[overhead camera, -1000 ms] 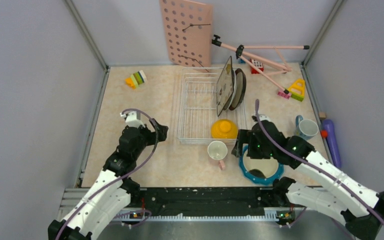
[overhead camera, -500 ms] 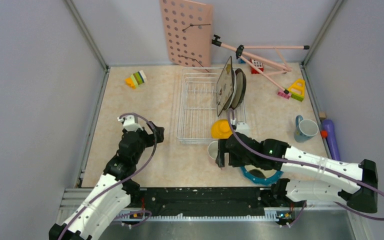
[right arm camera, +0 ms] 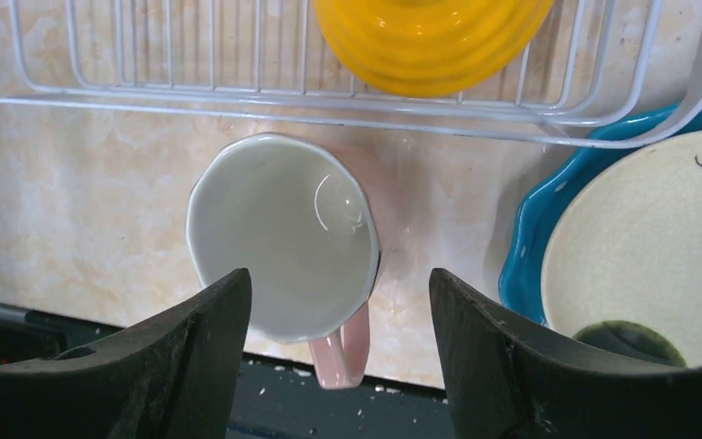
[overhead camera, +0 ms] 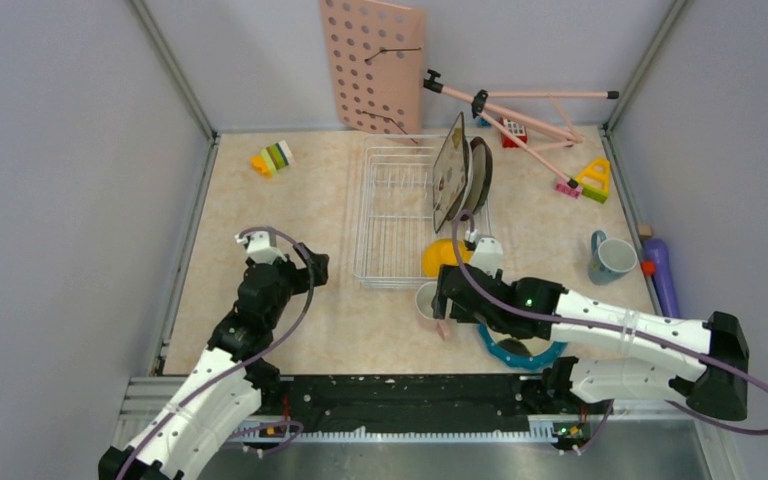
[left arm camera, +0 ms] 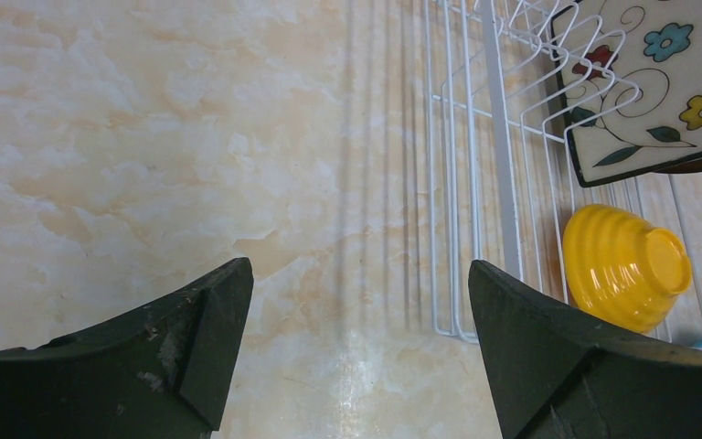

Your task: Load the mixed dishes into the dish rack

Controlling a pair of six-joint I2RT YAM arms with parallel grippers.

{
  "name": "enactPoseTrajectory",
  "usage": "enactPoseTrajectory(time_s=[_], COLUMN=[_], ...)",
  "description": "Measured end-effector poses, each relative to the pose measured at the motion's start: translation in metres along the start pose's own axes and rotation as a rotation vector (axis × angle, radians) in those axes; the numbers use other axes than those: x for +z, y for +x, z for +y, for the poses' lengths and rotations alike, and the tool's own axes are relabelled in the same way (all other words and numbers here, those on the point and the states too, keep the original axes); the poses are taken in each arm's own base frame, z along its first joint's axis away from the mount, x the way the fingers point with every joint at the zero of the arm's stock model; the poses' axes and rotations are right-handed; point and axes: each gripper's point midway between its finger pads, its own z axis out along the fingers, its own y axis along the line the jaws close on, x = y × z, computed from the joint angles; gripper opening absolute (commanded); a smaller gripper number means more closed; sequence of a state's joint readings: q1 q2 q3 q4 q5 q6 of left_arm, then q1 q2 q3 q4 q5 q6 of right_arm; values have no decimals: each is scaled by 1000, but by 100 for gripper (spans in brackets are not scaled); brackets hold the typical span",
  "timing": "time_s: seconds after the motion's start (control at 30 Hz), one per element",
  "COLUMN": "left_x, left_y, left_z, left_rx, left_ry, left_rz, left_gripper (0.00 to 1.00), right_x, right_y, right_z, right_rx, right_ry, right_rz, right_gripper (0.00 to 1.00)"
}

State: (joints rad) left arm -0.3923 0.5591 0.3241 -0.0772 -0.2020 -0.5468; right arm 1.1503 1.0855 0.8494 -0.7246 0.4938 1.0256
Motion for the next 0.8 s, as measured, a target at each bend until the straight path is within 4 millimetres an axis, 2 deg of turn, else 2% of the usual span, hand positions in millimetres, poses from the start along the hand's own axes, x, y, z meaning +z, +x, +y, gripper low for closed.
enactPoseTrajectory(time_s=[0.1,0.2,0.27,0.57,0.7,0.8], left_x=[0,1,2,0,-9,-19], left_y=[-1,-1,0,9,16,9], left_z=[-1,-1,-1,-9,-15,-24], left_rx=[-1,-1,0,-11,-29,-36], left_ry=[4,4,3,50,85,122], left_rz=[-3,-3,1,46,95,100], left_gripper=[92,92,92,94,94,95], right_x=[12,23,26,13,-4,-16], right_y=[6,15,19,44,39,27], right_z=[-2,-1,-2,16,29,39], right_rx=[-25,-69,-103,-218,-213,-180], right_ry=[40,60,66,-76,-180,-258], right_rz=[10,42,58,209,211,181], right_gripper=[54,17,0,0,0,0])
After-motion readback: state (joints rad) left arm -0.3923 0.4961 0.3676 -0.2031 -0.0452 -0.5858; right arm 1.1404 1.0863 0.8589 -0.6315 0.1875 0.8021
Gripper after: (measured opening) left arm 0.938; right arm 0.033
